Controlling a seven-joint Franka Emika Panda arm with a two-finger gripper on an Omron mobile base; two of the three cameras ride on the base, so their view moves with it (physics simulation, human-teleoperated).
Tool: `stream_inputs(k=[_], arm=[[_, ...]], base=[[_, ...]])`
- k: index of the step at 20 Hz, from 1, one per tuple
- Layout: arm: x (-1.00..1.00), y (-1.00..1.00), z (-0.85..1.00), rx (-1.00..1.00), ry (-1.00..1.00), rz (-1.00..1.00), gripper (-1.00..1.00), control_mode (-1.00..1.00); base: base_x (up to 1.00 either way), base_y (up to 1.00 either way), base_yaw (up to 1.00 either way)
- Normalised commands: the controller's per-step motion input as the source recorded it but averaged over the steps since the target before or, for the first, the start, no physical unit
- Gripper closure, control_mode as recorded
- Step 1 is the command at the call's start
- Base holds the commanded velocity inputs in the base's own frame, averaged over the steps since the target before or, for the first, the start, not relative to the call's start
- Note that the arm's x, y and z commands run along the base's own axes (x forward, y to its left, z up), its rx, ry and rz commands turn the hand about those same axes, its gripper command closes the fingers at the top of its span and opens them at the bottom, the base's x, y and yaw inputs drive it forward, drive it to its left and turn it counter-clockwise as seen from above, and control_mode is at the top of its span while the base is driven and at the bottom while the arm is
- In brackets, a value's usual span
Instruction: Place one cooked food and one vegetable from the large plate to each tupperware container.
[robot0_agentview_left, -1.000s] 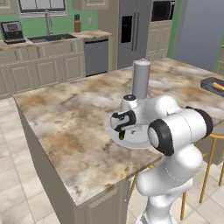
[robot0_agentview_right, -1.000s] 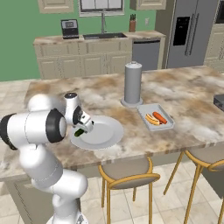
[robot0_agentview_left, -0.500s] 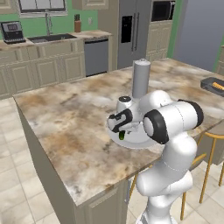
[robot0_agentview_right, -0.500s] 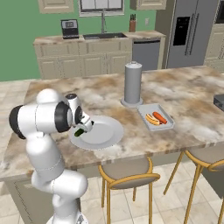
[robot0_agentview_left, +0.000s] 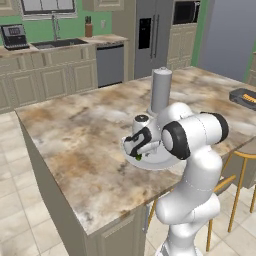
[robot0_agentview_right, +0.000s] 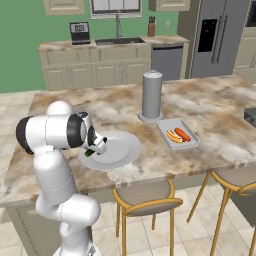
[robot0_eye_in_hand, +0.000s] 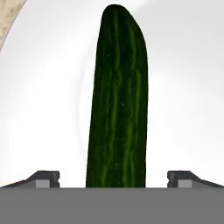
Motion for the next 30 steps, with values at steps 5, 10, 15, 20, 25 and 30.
stream_inputs(k=[5,10,15,20,25,30], arm=[[0.00,0.00,-0.01,0.00,0.00,0.00,1.00,-1.00],[0.00,0.00,0.00,0.00,0.00,0.00,1.00,-1.00],[0.00,0.00,0.00,0.00,0.00,0.00,1.00,-1.00],[-0.34,0.03,0.45,-0.02,-0.03,0.01,1.00,-1.00],[-0.98,-0.26,0.95,0.00,-0.17,0.01,1.00,-1.00],[-1.00,-0.23,0.94,0.02,-0.04,0.10,1.00,-1.00]], base=[[0.00,0.00,0.00],[0.00,0.00,0.00],[0.00,0.00,0.00],[0.00,0.00,0.00],[0.00,0.00,0.00],[0.00,0.00,0.00]])
